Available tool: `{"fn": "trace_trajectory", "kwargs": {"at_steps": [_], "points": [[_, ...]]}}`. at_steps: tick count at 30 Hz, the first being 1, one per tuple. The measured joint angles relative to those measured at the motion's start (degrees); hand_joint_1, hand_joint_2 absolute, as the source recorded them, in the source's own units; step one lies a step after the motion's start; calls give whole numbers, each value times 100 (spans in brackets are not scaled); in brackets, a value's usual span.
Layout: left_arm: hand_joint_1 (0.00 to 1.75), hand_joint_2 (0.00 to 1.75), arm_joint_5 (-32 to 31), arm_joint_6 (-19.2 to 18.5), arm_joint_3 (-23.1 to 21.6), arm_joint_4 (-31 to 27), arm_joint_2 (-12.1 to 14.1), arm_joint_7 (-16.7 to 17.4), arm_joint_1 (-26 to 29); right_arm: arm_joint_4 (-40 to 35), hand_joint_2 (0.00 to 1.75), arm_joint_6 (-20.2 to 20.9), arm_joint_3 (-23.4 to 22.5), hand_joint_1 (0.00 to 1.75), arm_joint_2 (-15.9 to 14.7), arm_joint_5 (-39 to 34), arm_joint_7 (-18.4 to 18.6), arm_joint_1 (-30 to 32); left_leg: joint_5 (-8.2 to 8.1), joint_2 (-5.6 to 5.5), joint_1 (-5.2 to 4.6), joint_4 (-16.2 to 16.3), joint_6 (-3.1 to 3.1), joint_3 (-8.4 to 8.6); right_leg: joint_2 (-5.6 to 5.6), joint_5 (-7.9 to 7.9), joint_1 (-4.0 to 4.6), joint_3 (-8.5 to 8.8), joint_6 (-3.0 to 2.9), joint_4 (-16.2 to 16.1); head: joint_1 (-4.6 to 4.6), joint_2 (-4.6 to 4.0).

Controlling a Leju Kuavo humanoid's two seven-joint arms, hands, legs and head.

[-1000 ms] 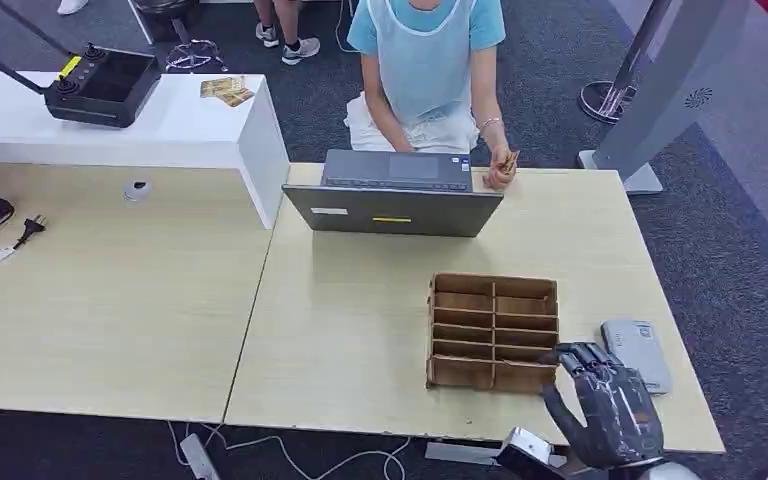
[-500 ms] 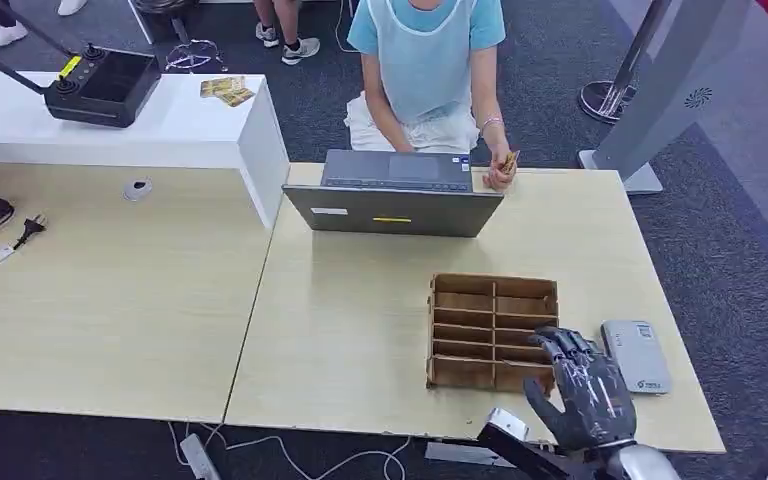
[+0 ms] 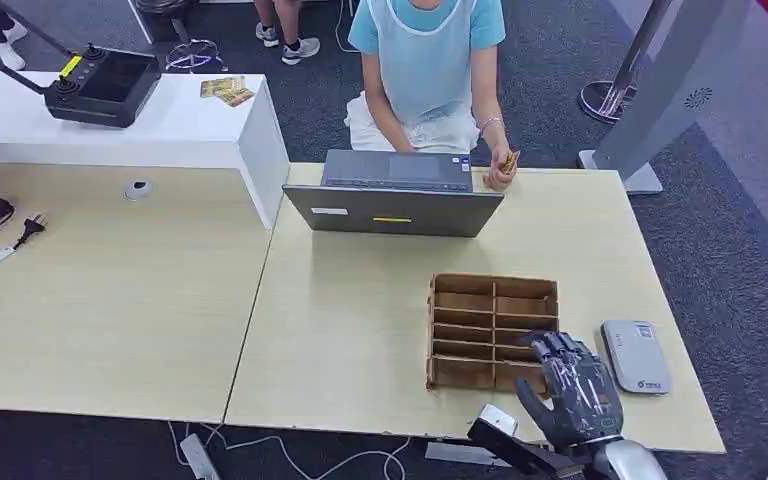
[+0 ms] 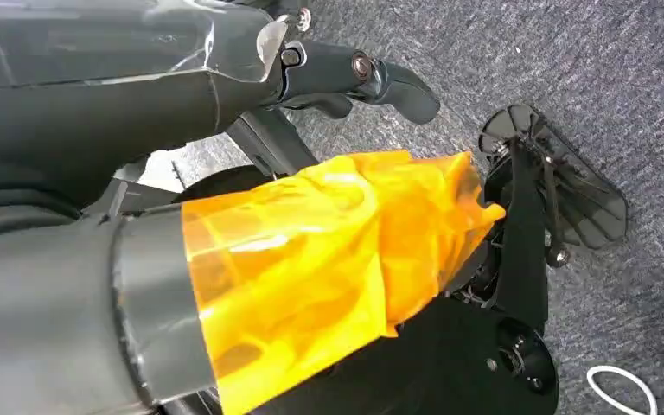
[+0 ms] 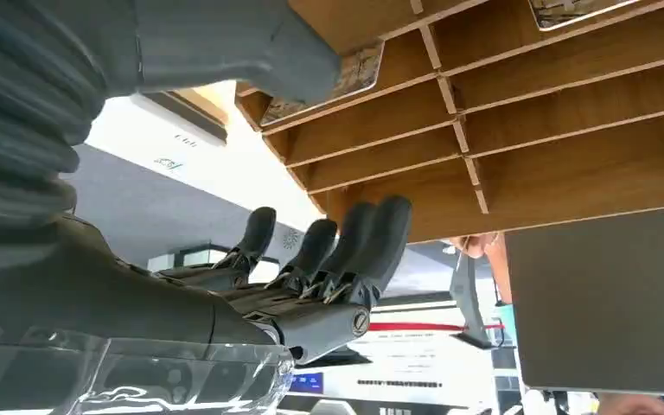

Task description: Pass the card to the sensor for recognition and then transmit it.

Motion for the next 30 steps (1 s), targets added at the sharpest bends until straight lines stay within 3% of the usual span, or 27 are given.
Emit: {"fn": "trace_trajectory", "kwargs": {"at_steps": [7,10,19,26,30], "points": [[0,0,22,22,0,0,0,0,0,127,175,52,33,63,94,160,18,-59,0,0,0,0,0,1,0,0,0,0,0,0,0,0],[0,0,48,24,0,0,0,0,0,205,175,52,35,77,138,208,29,-72,0,0,0,0,0,1,0,0,0,0,0,0,0,0],[0,0,87,35,0,0,0,0,0,431,175,52,37,77,247,330,129,-109,0,0,0,0,0,0,0,0,0,0,0,0,0,0],[0,0,114,39,0,-2,0,0,0,577,175,33,7,99,313,551,245,-136,0,0,0,0,0,1,0,0,0,0,0,0,0,0],[0,0,129,48,-2,0,0,0,0,629,175,-26,-24,99,341,784,348,-135,0,0,0,0,0,1,0,0,0,0,0,0,0,0]]}}
